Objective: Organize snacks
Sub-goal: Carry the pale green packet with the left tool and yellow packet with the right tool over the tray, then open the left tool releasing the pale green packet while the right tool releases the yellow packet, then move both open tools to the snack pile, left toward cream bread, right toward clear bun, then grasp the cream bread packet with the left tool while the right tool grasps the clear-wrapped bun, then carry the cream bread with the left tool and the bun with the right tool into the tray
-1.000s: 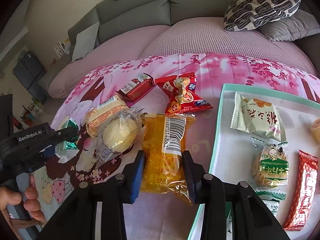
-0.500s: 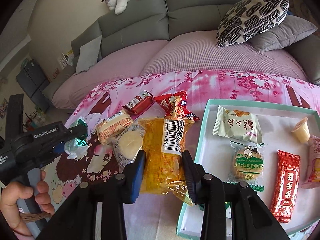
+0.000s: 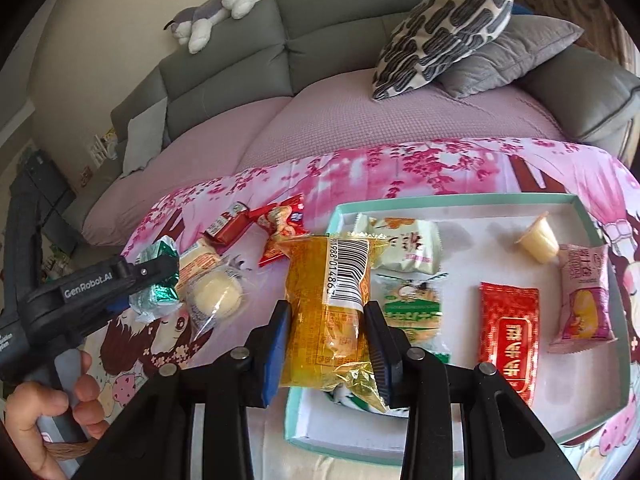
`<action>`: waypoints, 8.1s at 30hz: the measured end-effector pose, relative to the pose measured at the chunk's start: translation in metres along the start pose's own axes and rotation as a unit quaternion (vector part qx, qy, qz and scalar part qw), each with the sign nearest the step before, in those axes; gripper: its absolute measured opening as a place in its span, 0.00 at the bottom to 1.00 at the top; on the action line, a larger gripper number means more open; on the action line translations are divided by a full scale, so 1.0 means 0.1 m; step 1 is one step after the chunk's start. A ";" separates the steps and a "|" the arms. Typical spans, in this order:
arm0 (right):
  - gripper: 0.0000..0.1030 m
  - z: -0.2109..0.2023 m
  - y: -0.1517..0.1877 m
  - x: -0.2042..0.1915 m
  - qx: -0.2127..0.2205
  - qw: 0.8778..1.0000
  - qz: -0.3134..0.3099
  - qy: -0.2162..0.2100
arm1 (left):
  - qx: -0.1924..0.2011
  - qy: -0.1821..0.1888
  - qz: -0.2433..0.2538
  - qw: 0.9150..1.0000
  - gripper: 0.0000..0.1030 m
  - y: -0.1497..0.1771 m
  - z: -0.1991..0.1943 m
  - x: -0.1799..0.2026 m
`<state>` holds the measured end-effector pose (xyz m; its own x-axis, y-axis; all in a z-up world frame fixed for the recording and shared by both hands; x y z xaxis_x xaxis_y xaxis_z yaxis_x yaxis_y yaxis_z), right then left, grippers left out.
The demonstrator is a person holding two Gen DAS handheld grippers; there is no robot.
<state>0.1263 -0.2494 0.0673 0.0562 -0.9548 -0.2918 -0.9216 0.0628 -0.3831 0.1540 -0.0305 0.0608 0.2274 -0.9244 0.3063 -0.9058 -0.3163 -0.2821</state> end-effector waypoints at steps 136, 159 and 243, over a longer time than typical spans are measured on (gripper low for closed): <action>1.00 0.53 -0.07 -0.51 -0.036 0.995 -0.077 0.050 | -0.037 -0.145 -0.040 0.988 0.91 -0.20 0.11 -0.76; 1.00 1.14 -0.20 -1.36 -0.083 0.984 -0.152 0.039 | -0.026 -0.082 -0.041 0.995 0.95 -0.68 0.36 -1.02; 0.56 1.08 -0.14 -0.80 -0.124 0.992 0.006 -0.015 | -0.106 -0.027 -0.036 0.993 0.39 -0.50 0.74 -0.80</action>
<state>0.1759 -0.1422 0.0014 0.0523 -0.9449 -0.3231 -0.9883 -0.0025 -0.1528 0.2074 0.0438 -0.0173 0.3085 -0.9127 0.2681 -0.9398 -0.3360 -0.0621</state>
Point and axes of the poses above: each gripper's, at about its wrist camera, not at the fingertips, and z roughly the way its jaws point, x to its right, y to its underside, the point moved 6 cm from there along z, roughly the way its jaws point, and after that the axes turned 15 degrees about -x, right-handed, at the moved point
